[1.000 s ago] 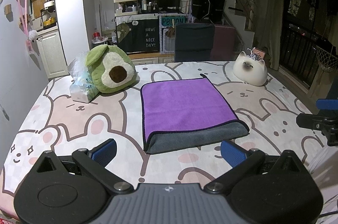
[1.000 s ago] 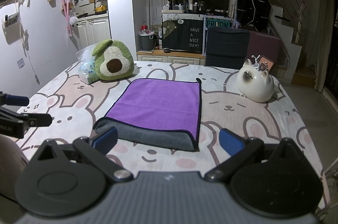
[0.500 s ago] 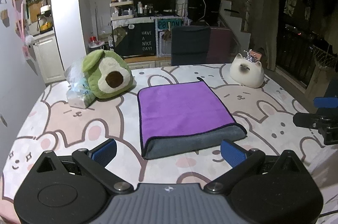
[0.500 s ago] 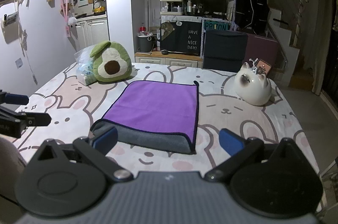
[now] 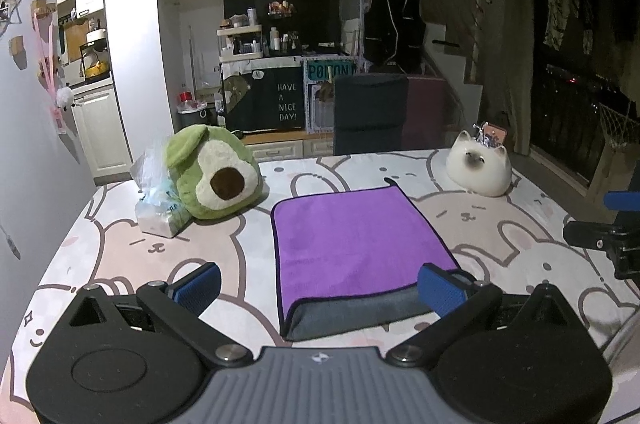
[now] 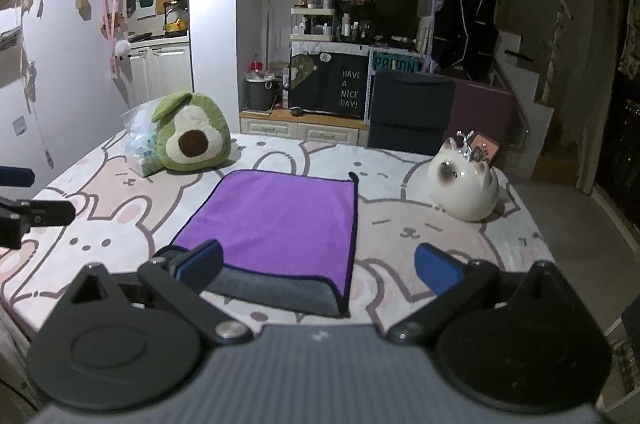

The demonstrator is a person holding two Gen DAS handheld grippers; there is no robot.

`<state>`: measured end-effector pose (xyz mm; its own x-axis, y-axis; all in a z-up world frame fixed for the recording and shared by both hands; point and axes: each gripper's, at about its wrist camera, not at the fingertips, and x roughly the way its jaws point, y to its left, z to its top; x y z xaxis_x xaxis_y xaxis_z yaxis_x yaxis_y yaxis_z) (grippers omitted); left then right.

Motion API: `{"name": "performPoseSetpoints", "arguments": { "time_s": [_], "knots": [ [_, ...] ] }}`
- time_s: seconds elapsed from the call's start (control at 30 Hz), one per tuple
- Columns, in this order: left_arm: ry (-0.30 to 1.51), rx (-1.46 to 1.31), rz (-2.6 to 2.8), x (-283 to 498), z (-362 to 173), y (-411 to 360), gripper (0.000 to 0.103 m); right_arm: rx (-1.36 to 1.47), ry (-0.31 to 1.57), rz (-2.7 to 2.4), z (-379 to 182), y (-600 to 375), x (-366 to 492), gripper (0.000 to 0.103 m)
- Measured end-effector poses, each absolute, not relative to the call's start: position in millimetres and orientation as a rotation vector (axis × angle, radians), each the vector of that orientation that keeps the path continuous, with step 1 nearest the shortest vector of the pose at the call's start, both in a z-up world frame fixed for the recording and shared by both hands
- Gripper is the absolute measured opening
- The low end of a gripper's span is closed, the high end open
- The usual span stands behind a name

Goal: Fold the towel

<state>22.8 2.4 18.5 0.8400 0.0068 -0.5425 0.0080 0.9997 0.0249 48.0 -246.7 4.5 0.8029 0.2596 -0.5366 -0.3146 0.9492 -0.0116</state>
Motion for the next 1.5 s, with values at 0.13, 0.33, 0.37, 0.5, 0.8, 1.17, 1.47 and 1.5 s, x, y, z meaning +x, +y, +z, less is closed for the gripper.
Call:
{"name": "performPoseSetpoints", "arguments": {
  "time_s": [0.13,0.33,0.37,0.5,0.8,1.17,1.47,1.5],
  "knots": [
    [0.568,0.034,0.004,32,21,3,0.103,-0.108,0.548,0.306,6,-246,54,0.103],
    [0.561,0.052,-0.001,46,22,3,0.103,-0.092,0.531,0.302,8,-248,66,0.103],
    [0.561,0.053,0.000,49,22,3,0.103,-0.086,0.531,0.300,7,-249,69,0.103],
    [0.561,0.047,-0.003,60,20,6,0.103,-0.081,0.523,0.302,6,-250,78,0.103],
    [0.573,0.060,0.017,90,3,15,0.103,-0.073,0.508,0.296,0,-248,97,0.103],
    [0.628,0.007,-0.029,118,-24,31,0.103,-0.075,0.555,0.337,-24,-250,132,0.103],
    [0.668,0.021,-0.076,146,-53,44,0.103,0.006,0.551,0.375,-49,-265,160,0.103],
    [0.676,0.026,-0.091,149,-57,46,0.103,-0.004,0.550,0.378,-52,-265,164,0.103]
  ]
}}
